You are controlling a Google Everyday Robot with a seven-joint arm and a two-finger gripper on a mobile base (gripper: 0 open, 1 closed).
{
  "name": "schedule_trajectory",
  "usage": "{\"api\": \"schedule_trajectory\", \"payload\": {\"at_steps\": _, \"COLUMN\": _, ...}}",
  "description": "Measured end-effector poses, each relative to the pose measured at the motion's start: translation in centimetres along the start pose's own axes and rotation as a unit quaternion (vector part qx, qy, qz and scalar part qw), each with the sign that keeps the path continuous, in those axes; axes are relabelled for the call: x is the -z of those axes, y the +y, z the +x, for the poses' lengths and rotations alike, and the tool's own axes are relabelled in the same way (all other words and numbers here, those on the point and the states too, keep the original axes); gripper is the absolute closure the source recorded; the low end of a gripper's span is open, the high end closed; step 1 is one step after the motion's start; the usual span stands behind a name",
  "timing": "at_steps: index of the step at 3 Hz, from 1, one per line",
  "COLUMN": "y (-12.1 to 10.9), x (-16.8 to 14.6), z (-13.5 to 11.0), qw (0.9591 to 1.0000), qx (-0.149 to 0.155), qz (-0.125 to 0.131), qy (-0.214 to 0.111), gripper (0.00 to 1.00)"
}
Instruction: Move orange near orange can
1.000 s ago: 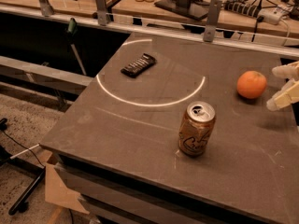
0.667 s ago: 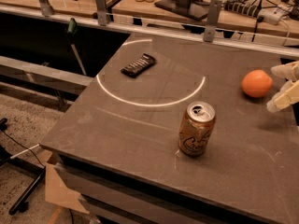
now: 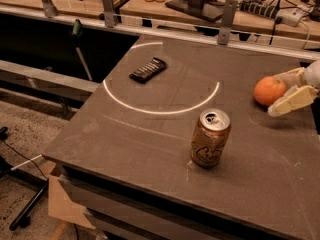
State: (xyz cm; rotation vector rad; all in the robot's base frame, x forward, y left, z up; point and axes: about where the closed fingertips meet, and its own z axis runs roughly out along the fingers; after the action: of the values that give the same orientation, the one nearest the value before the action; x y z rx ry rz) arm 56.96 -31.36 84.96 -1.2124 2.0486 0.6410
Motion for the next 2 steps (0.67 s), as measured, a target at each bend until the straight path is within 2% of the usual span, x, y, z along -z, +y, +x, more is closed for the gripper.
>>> {"api": "schedule_trajectory", "payload": {"at_steps": 2, "y": -0.73, "x": -1.04, "z": -0.88, "qw": 0.9999, "qx": 0.011, "qz": -0.004, "qy": -0.005, "gripper": 0.63}}
